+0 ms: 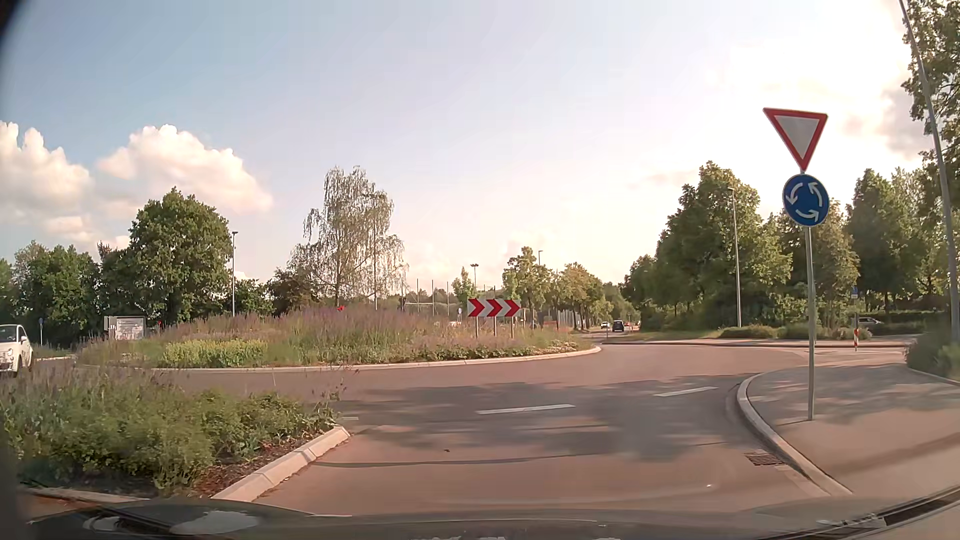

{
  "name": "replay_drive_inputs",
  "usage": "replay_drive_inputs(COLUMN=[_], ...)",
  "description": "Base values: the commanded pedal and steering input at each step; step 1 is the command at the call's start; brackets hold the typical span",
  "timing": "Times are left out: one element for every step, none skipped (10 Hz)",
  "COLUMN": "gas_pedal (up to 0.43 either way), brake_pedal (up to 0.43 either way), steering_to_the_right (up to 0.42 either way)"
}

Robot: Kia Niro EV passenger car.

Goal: Follow the waypoints while adhering to traffic rules and regulations

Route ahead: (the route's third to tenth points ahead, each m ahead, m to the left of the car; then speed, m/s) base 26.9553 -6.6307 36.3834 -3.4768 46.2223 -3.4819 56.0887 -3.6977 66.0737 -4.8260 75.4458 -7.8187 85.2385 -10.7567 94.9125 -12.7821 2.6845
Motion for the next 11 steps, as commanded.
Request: replay_drive_inputs(gas_pedal=[0.000,0.000,0.000,0.000,0.000,0.000,0.000,0.000,0.000,0.000,0.000], brake_pedal=[0.250,0.250,0.244,0.238,0.232,0.232,0.226,0.226,0.226,0.195,0.183], steering_to_the_right=[0.025,0.027,0.029,0.029,0.029,0.029,0.027,0.022,0.018,0.017,0.018])
